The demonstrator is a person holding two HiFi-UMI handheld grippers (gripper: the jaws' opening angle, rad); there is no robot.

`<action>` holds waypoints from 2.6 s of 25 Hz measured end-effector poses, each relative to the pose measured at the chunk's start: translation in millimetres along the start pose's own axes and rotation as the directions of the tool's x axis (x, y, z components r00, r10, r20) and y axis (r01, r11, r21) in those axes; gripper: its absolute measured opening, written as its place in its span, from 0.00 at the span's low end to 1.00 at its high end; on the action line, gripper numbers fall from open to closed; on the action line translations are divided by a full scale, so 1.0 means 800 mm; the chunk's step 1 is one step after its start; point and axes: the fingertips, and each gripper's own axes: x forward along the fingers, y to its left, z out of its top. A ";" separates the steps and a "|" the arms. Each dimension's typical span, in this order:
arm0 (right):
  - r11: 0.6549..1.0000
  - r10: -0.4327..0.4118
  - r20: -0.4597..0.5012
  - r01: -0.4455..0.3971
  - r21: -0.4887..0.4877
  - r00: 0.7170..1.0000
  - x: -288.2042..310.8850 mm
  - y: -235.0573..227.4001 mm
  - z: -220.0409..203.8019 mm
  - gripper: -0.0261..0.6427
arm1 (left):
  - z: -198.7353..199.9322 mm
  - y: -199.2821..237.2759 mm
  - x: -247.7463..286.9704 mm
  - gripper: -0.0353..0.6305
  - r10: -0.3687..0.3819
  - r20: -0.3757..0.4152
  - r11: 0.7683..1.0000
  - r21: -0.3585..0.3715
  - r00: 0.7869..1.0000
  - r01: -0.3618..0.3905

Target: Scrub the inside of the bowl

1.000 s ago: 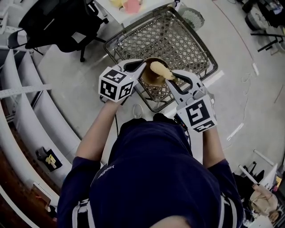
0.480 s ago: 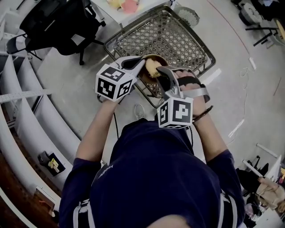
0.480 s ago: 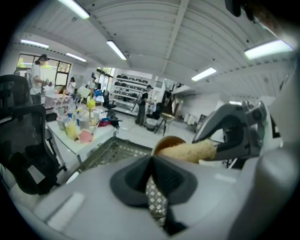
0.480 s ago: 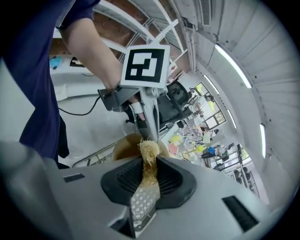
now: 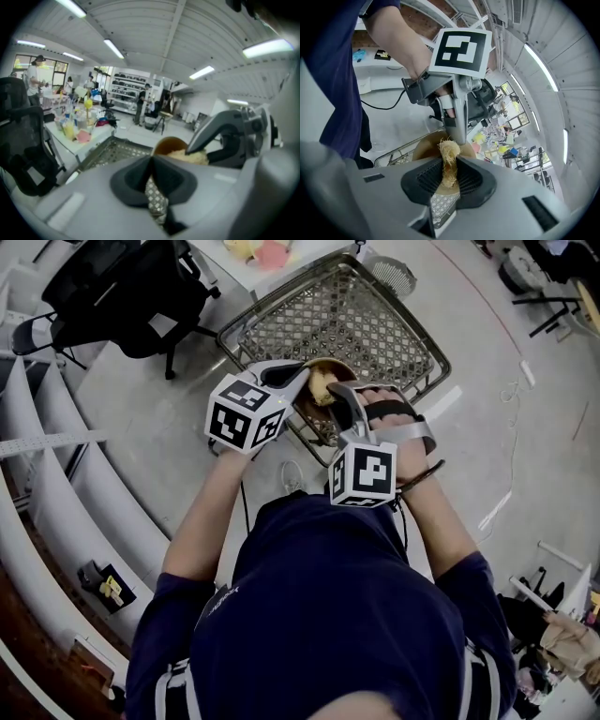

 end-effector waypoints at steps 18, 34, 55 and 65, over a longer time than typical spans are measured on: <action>0.994 0.070 -0.056 -0.065 0.087 0.996 -0.012 0.011 -0.031 0.13 | 0.008 0.001 0.000 0.07 0.069 -0.035 0.994 0.091 0.997 -0.066; 0.988 0.066 0.038 -0.071 0.140 0.997 -0.002 0.007 0.000 0.13 | 0.010 -0.004 0.006 0.07 0.058 -0.029 0.997 0.051 0.998 -0.057; 0.975 0.090 -0.019 -0.084 0.208 0.996 -0.006 -0.001 -0.043 0.13 | 0.003 0.002 0.008 0.07 0.067 -0.043 0.997 0.040 0.997 -0.066; 0.981 0.030 -0.001 -0.030 0.193 1.000 -0.001 -0.025 -0.027 0.13 | 0.006 -0.003 0.010 0.07 0.040 -0.031 0.999 0.021 0.999 -0.039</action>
